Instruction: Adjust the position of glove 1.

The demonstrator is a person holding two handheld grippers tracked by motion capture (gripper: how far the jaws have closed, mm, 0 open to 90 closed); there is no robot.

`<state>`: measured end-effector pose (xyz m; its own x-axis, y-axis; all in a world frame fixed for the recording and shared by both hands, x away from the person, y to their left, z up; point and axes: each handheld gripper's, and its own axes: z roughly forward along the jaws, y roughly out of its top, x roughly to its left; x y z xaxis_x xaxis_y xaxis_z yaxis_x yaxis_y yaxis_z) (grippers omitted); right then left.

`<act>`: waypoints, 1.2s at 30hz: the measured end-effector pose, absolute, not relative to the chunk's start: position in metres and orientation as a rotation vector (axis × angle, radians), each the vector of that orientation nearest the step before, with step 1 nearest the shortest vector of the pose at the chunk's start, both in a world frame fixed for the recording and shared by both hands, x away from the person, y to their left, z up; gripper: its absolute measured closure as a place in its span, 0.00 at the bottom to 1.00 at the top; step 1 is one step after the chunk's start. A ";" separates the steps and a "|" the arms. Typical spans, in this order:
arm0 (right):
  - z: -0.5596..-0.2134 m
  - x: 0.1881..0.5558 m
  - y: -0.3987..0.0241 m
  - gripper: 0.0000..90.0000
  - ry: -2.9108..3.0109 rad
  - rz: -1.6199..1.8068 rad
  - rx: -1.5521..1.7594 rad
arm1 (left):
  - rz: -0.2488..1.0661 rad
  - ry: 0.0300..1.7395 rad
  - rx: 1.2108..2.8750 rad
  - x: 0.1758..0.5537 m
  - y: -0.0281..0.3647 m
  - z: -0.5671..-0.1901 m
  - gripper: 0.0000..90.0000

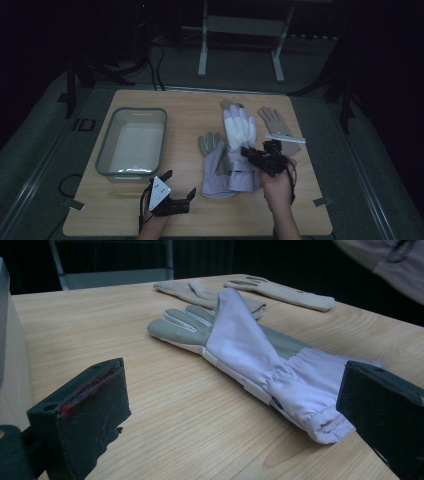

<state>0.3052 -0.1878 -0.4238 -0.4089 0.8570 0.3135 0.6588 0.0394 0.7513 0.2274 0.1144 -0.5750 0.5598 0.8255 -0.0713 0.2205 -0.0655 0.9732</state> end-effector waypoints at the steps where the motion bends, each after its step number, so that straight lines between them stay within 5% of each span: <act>1: -0.426 0.306 -0.179 0.86 2.106 1.296 1.557 | 0.630 0.908 1.596 0.227 0.115 -0.575 0.01; 8: -0.457 0.321 -0.132 0.86 2.163 1.199 1.629 | 0.640 0.904 1.591 0.226 0.115 -0.575 0.01; 36: -0.519 0.343 -0.109 0.77 2.221 1.010 1.691 | 0.606 0.895 1.596 0.228 0.115 -0.575 0.01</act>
